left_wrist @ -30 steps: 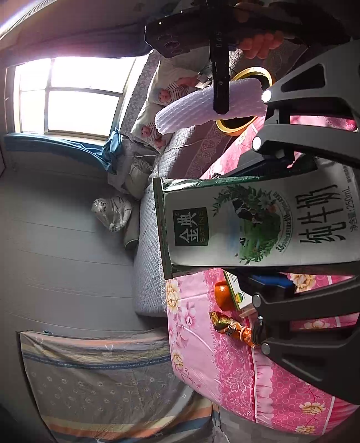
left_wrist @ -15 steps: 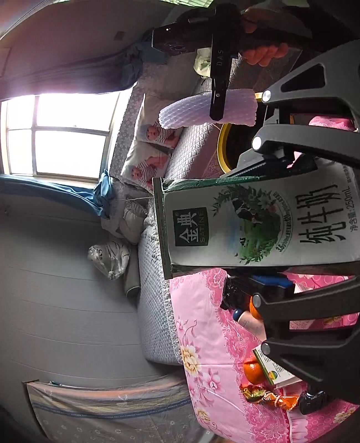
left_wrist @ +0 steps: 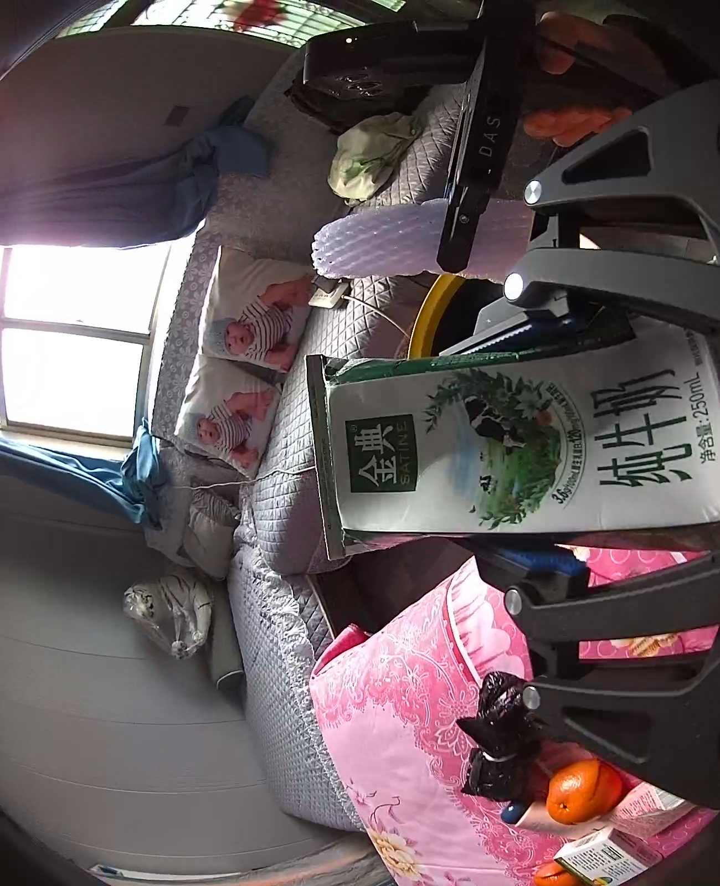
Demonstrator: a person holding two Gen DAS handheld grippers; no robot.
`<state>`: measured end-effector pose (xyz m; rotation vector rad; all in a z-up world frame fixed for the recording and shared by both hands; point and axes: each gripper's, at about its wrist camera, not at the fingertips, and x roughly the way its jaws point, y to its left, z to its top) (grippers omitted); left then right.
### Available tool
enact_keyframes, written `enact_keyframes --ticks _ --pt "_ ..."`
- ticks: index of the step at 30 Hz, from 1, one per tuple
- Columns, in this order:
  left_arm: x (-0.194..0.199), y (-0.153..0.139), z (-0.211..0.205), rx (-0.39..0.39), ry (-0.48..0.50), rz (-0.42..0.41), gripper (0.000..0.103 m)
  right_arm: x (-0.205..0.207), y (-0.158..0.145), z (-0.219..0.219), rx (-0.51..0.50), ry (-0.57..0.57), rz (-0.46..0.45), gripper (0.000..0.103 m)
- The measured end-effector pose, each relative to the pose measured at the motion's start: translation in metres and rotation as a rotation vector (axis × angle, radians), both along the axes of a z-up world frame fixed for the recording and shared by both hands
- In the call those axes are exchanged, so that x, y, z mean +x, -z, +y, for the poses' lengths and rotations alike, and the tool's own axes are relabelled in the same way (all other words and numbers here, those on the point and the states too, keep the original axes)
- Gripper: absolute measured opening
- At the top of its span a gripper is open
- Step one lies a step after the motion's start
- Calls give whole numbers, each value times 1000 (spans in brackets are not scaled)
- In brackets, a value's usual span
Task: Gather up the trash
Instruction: 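Carry foam net and milk carton over the bin and release both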
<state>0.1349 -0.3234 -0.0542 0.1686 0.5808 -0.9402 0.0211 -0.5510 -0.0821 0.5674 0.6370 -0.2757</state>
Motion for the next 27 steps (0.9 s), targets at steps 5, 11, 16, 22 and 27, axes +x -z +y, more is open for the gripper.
enact_keyframes --ticks 5,11,16,22,27 --pt "4 17 -43 49 27 37 53 0 28 -23 58 46 50 23" --pt "13 35 -70 84 25 72 53 -1 52 -44 114 84 85 23" --pt "20 48 -83 95 27 128 53 0 63 -53 157 98 109 23" --pt "29 52 -86 84 27 172 54 -3 59 -58 165 110 105 25" --pt "39 48 -79 36 -24 198 88 -11 53 -65 153 173 106 47"
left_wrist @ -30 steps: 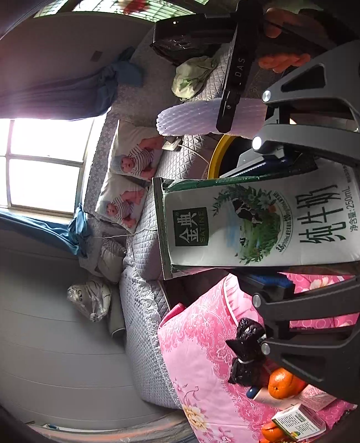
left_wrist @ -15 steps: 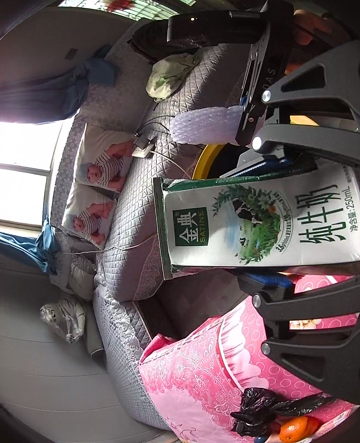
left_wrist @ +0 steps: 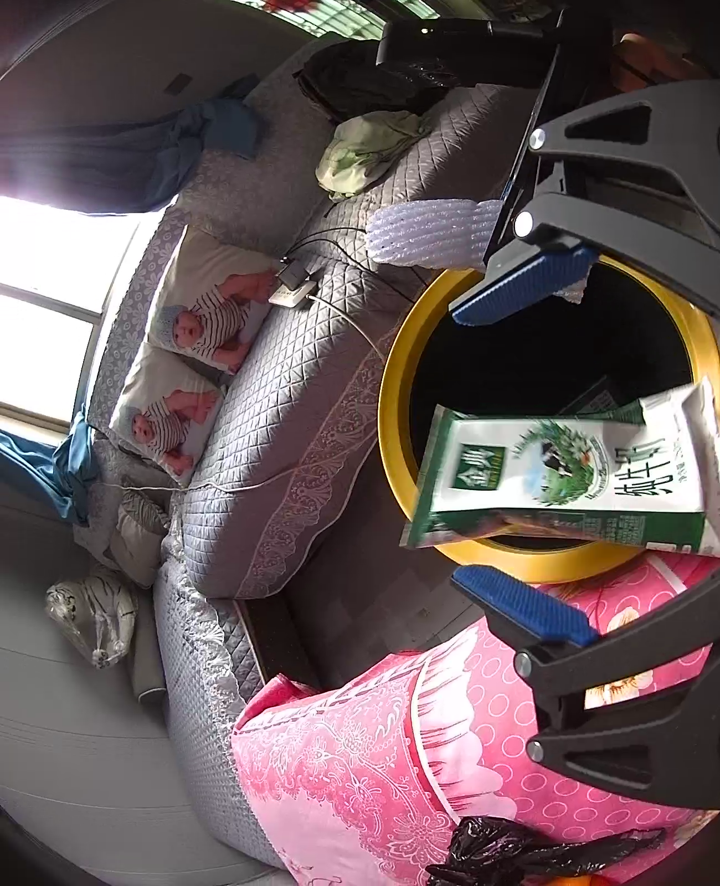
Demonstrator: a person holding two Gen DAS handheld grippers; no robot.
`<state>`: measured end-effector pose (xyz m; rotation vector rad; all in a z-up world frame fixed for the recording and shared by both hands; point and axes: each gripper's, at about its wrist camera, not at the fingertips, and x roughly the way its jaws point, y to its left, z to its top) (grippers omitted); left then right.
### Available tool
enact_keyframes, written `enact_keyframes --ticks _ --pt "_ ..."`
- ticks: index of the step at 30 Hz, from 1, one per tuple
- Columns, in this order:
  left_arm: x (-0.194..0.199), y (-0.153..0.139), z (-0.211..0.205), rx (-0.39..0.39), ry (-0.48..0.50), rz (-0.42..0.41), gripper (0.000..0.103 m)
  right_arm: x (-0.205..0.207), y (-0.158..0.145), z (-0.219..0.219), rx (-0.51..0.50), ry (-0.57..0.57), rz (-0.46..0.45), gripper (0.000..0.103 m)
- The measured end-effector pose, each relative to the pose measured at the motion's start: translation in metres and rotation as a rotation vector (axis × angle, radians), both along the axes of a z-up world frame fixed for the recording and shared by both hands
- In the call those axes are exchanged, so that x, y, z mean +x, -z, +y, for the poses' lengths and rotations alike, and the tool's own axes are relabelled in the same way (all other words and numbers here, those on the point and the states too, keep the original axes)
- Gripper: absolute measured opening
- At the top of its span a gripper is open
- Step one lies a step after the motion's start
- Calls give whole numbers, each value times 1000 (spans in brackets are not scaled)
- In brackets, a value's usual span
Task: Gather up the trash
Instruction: 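Carry foam net and milk carton over the bin and release both, then grasp a black plastic bag with the right gripper while the left gripper grasps another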
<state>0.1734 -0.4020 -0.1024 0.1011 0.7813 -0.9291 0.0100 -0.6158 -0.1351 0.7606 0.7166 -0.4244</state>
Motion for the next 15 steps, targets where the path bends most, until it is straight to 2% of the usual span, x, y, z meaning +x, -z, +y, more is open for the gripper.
enact_keyframes --ticks 1,3,5,10,15 --pt "3 -1 4 -13 -14 17 91 -2 0 -2 3 7 -1 50" --pt "9 -2 13 -29 -54 33 91 -6 -1 -3 9 19 -5 50" --pt "11 -6 26 -43 -113 15 93 -10 -4 -1 2 23 -16 51" --pt "6 -33 76 -120 -228 -69 94 -13 -13 14 -43 -12 -44 51" --pt "-7 -75 137 -190 -312 -181 95 9 -27 59 -98 -161 -60 51"
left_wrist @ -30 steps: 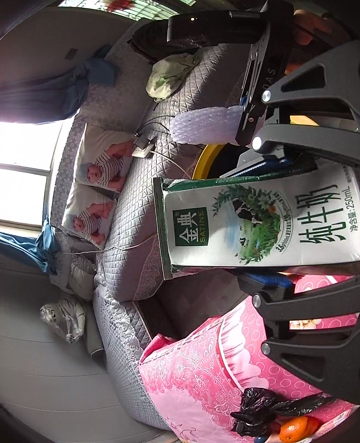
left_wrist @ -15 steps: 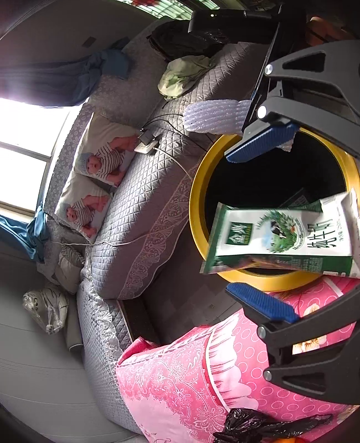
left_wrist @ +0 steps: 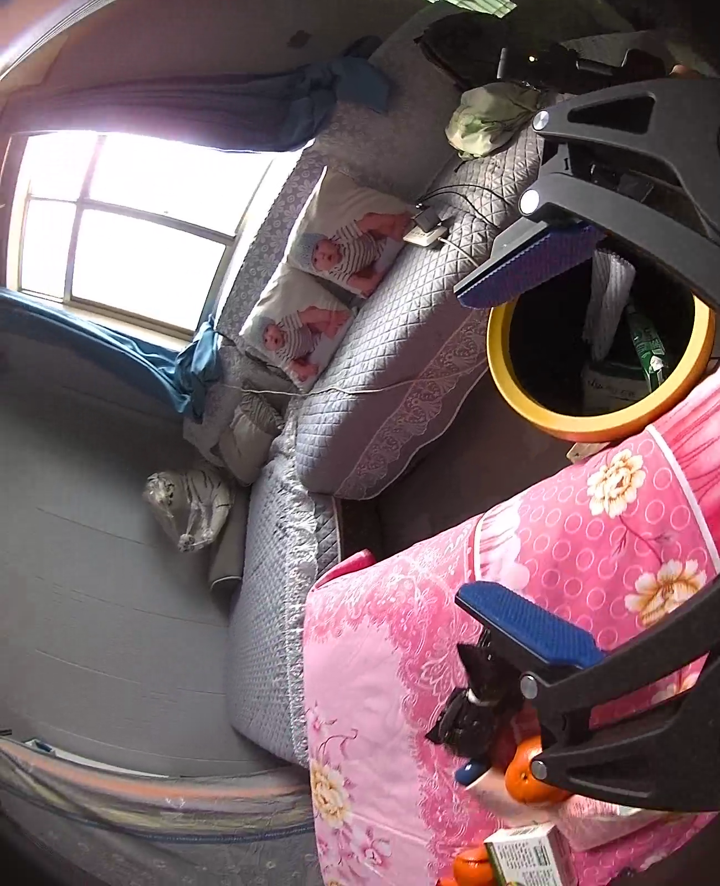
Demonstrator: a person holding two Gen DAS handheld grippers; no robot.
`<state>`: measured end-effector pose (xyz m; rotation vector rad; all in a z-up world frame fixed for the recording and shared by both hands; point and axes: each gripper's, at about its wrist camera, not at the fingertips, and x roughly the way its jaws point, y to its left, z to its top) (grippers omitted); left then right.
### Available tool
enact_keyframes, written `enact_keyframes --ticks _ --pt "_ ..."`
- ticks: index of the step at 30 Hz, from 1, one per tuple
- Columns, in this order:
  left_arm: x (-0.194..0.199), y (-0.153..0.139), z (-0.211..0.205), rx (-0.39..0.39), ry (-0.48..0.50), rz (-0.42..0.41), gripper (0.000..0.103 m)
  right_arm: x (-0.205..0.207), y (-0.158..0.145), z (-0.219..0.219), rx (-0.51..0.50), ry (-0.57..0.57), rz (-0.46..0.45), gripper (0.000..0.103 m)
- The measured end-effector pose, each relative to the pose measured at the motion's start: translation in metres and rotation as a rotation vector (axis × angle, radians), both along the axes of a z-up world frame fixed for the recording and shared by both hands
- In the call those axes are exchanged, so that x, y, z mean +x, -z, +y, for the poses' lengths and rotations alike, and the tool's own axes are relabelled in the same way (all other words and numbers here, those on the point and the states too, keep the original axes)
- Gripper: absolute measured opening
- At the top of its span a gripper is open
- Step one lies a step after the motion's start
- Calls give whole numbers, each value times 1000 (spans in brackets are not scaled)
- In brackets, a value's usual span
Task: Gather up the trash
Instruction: 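Grasp a black plastic bag with the right gripper while the left gripper grasps another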
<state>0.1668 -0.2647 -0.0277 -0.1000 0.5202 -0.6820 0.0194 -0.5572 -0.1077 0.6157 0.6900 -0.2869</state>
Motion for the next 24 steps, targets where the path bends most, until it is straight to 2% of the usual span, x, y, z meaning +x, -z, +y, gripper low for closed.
enact_keyframes --ticks 2,5,8,11,13,17,21,24 --pt "-7 -17 28 -26 -42 -45 95 16 -5 28 -15 -91 -8 51" --pt "-15 -33 72 -19 -155 -97 95 45 -11 76 -32 -241 -14 51" --pt "-21 -34 118 11 -224 -94 95 75 -16 126 -65 -371 -17 52" --pt "-30 -23 172 69 -316 -94 95 104 -17 168 -87 -472 -4 60" --pt "-38 -14 204 127 -388 -101 95 124 -16 190 -122 -505 18 65" --pt "-55 6 258 192 -504 -85 95 162 -15 219 -189 -535 60 66" --pt "-71 29 292 202 -602 21 95 205 -16 232 -257 -525 93 68" --pt "-73 48 309 220 -623 75 95 232 -9 237 -249 -540 129 71"
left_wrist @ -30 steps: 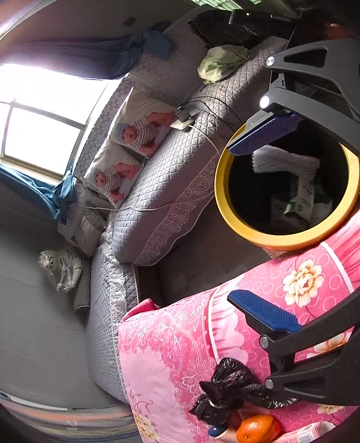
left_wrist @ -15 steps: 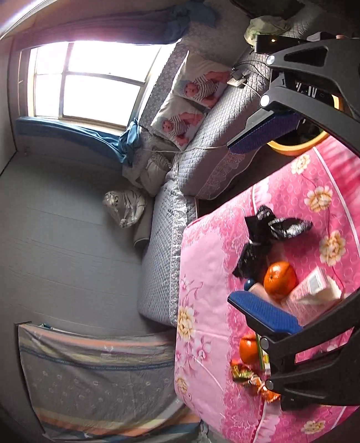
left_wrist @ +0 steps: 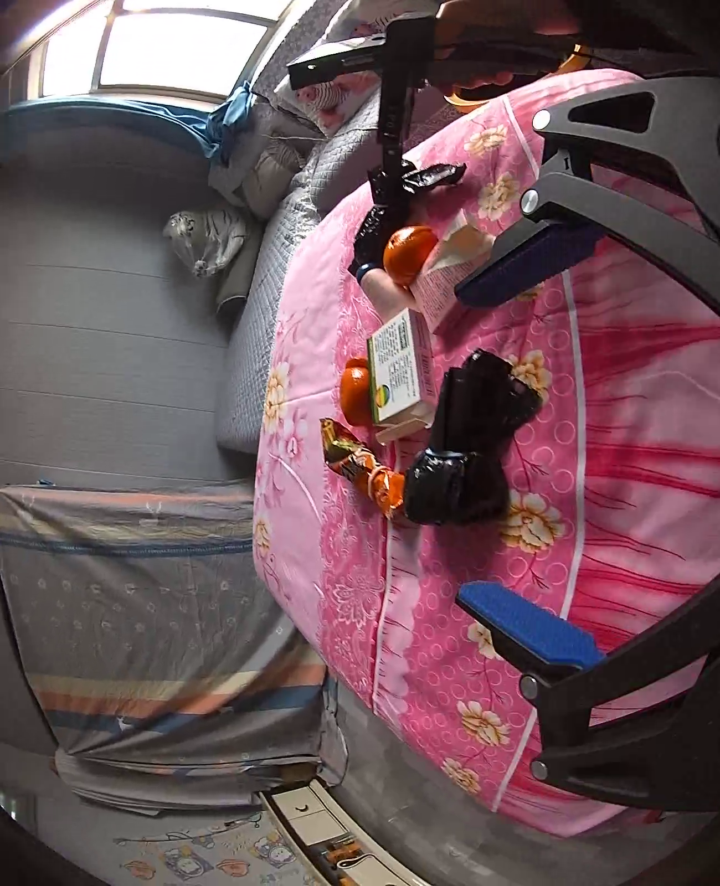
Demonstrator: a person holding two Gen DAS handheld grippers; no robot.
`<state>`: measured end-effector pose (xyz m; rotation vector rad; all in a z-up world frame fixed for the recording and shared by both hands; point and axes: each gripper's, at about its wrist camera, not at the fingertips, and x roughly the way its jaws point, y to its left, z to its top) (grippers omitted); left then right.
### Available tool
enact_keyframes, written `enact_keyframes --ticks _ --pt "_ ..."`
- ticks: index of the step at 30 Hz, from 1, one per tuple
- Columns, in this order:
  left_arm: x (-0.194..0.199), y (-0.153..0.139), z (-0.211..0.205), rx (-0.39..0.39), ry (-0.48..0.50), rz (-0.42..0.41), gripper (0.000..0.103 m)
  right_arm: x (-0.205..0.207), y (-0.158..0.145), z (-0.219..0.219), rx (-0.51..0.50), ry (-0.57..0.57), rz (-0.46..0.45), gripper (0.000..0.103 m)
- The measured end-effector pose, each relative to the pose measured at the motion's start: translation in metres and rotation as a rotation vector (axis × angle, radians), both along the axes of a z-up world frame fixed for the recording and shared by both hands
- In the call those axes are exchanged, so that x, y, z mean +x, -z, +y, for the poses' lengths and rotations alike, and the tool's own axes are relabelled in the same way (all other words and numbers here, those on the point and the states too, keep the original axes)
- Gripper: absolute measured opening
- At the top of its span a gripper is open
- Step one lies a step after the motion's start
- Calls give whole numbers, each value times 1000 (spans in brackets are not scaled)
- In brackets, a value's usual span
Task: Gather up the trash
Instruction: 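Grasp a black plastic bag with the right gripper while the left gripper grasps another, then carry both black bags over the yellow bin and release them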
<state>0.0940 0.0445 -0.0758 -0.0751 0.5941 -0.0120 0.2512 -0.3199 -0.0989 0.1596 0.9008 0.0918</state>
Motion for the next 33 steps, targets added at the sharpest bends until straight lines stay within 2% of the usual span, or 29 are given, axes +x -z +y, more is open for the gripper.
enact_keyframes --ticks 2,6,8,10,12,15,22,24,25,27,28,33 --pt "8 14 9 27 -36 52 95 15 7 5 -6 -4 24 71" --pt "27 31 26 -11 -45 139 95 25 15 10 -20 -14 30 69" --pt "33 34 27 15 -59 137 95 25 19 12 -8 -20 41 55" --pt "39 33 29 34 -59 131 95 21 20 10 -14 -17 39 19" --pt "47 31 31 36 -55 127 95 13 15 8 2 -36 25 3" --pt "63 31 33 38 -10 126 95 -4 0 -3 69 -42 -10 1" --pt "110 46 35 20 62 233 93 -72 -40 -23 220 -109 -80 1" --pt "116 51 32 5 87 262 72 -90 -46 -26 267 -128 -84 1" --pt "117 52 30 -17 105 279 54 -98 -49 -27 290 -139 -83 1" --pt "115 51 29 -25 106 283 38 -114 -55 -27 325 -161 -89 1" --pt "112 48 27 -10 103 271 25 -121 -58 -24 338 -175 -94 1" --pt "76 22 30 -40 107 181 21 -145 -74 -12 377 -236 -114 1"
